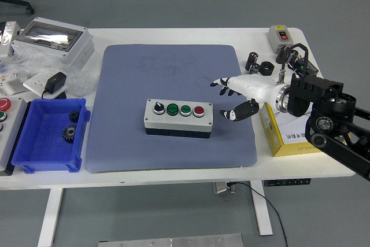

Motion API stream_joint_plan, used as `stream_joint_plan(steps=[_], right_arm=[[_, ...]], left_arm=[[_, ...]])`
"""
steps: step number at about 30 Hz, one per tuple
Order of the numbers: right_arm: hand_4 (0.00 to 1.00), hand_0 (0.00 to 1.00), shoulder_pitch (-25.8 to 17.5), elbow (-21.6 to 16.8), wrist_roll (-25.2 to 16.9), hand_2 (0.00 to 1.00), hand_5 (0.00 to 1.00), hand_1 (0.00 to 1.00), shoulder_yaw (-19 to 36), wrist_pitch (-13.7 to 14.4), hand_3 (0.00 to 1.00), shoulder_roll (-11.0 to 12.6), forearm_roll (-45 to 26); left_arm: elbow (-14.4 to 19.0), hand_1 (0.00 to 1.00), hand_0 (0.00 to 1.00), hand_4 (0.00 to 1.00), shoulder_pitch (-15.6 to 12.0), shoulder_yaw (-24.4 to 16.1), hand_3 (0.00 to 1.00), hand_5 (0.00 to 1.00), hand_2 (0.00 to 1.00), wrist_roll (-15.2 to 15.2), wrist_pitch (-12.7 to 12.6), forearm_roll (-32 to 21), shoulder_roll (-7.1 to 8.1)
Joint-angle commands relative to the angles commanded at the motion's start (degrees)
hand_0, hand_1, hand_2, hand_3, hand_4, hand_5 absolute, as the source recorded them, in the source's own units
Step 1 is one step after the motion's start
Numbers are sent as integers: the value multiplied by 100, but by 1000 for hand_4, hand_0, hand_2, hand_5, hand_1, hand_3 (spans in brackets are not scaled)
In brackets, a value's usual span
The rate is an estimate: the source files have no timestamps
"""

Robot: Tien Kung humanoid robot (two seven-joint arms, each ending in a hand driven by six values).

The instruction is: Pick up the button,place it on the desk,press the button,press the button

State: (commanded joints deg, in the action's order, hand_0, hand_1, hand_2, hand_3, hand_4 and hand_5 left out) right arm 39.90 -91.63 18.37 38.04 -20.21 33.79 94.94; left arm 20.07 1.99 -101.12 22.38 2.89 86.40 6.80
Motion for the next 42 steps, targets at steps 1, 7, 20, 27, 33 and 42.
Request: stream_joint_plan(steps=[1, 7, 20, 27, 33, 42], right_arm=[[190, 119, 28, -29, -12, 327, 57, 291, -14, -91, 899, 26, -107], [192, 42, 140, -109, -25, 233, 104, 187, -188, -350, 898, 43, -522], [134, 30, 235, 176, 15, 203, 70, 158, -368, -280, 877, -259, -523], [132, 30, 277, 276, 79, 203, 80, 158, -582, -268, 874, -321, -494], [129, 30, 302, 401, 143, 204, 88, 158, -785, -164, 869, -359, -402], [116, 30, 43, 63, -612, 203, 104, 158, 36, 18, 861, -240, -1183]], left_arm=[[5, 496, 623, 248, -4, 0, 592, 2, 497, 12, -3, 1, 2], [15, 496, 623, 246, 0, -11, 591, 2, 497, 37, -5, 21, 9], [22, 496, 626, 243, 12, -1, 591, 2, 497, 53, -12, 15, 7], [17, 496, 626, 242, 17, -5, 590, 2, 497, 35, -10, 20, 4], [13, 496, 626, 239, 17, -6, 590, 2, 496, 23, -11, 21, 6], [13, 496, 625, 234, -7, 16, 590, 2, 497, 33, -13, -12, -14]])
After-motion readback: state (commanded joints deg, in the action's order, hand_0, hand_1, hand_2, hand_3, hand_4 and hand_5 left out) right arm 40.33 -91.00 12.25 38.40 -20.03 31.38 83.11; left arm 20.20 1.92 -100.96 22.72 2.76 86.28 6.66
